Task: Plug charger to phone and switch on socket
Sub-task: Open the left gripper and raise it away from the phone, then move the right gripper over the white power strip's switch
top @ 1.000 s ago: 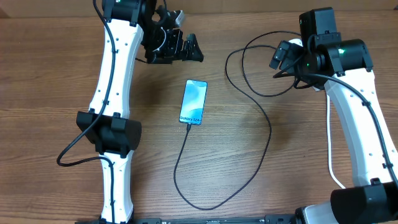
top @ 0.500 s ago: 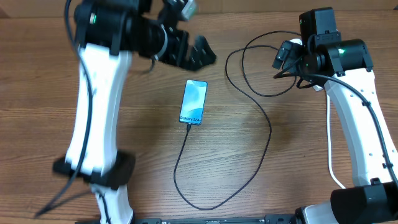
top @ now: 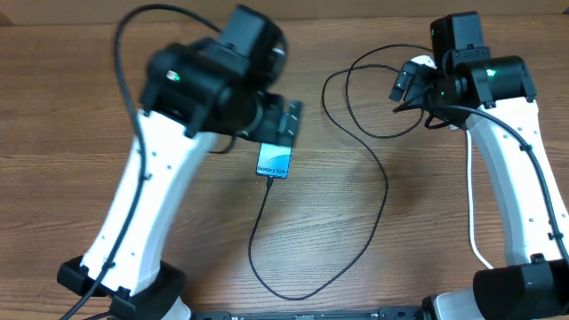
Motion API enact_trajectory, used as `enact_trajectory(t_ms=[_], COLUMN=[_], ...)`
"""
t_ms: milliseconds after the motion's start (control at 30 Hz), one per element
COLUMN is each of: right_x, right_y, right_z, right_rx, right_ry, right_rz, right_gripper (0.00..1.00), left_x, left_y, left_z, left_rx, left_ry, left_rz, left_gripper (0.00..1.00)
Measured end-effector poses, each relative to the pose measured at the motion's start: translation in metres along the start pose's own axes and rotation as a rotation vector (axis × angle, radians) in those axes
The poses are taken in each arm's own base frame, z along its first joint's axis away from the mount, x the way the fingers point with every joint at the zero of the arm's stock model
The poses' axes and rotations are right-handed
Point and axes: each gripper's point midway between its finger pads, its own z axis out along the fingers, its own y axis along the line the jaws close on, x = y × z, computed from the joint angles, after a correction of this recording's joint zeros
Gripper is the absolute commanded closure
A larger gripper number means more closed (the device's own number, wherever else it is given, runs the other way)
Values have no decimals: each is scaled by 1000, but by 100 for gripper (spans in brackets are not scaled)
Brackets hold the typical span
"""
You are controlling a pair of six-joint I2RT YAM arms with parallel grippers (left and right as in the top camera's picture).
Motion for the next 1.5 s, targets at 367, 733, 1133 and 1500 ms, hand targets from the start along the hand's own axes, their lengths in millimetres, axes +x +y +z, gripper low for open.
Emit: enact_trajectory(t_ms=[367, 733, 1133, 1500], right_x=[-44, -120, -125, -110], right_y=[-21, -69, -135, -163], right_z=[2, 14, 127, 200], right_rx=[3, 22, 150, 191], right_ry=[-131, -336, -201, -109], right_rz=[26, 133, 184, 199], right_gripper=[0, 0, 0, 0], left_x=[1, 20, 14, 14], left_y=[87, 108, 109, 109], left_z=[20, 45, 46, 46], left_rx=[-115, -198, -200, -200], left_ry=[76, 173, 146, 146], left_rz=[-245, -266, -264, -264], left_gripper=[1, 0, 1, 0])
